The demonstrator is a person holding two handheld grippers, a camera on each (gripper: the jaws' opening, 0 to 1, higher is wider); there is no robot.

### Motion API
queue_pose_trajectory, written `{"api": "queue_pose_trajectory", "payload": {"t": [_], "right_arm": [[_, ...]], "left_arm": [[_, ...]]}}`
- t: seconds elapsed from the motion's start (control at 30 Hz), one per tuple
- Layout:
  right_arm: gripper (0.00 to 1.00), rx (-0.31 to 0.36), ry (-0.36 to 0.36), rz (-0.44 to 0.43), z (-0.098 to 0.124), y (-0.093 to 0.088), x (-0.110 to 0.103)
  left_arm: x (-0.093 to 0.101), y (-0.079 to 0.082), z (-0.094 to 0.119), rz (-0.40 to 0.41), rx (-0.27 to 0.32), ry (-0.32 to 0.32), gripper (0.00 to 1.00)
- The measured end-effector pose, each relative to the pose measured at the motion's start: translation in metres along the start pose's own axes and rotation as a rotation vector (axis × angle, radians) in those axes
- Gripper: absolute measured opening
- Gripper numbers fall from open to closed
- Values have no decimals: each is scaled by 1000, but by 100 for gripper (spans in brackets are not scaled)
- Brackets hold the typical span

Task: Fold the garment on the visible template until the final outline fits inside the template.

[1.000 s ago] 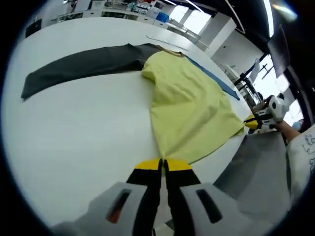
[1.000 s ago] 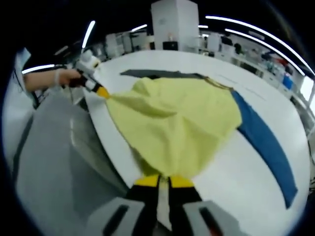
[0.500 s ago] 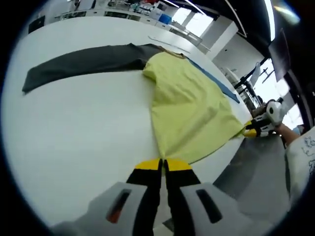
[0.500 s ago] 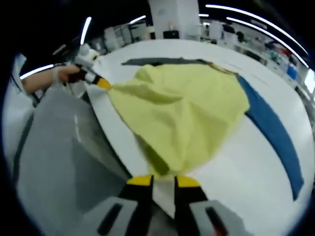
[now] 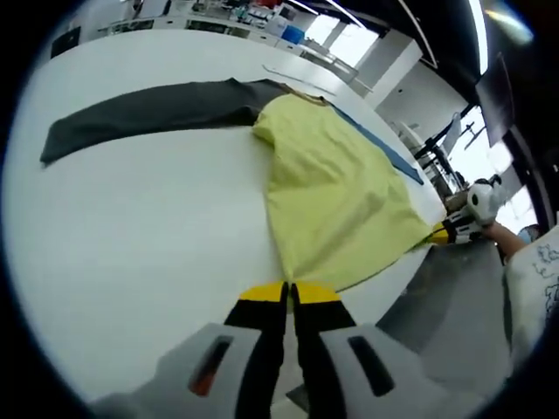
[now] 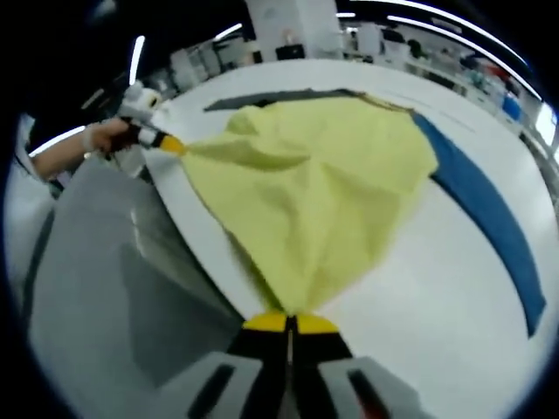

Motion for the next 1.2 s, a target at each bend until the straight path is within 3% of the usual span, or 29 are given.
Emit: {"api": "queue_pose_trajectory", "payload": {"t": [0.4,0.67,1.03,1.2], "right_arm": [[0,-42,-39,70,12,-21,22],[0,-47,-52,66,17,-27,30],[0,-59,-49,53,14,-32,31],[0,-51,-37,64,14,-31,31]], "left_arm": [[11,-9,1,43,-4,-41,0],[21,-17,4,71,-4,-66,0],[20,-26,-1,68,-50,-46,0],[19,-27,-1,60,-42,-53,3]]}}
Point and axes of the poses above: the point that each gripper's makers call its tool centre point, and the gripper's own axes: z roughly backward along the fingers, x roughly to its right, y roughly out of its top, the point moved 4 cm from there along z, roughly backward along the fingers, and after that the axes turned 11 degrees about -y, right-handed, at the moved point
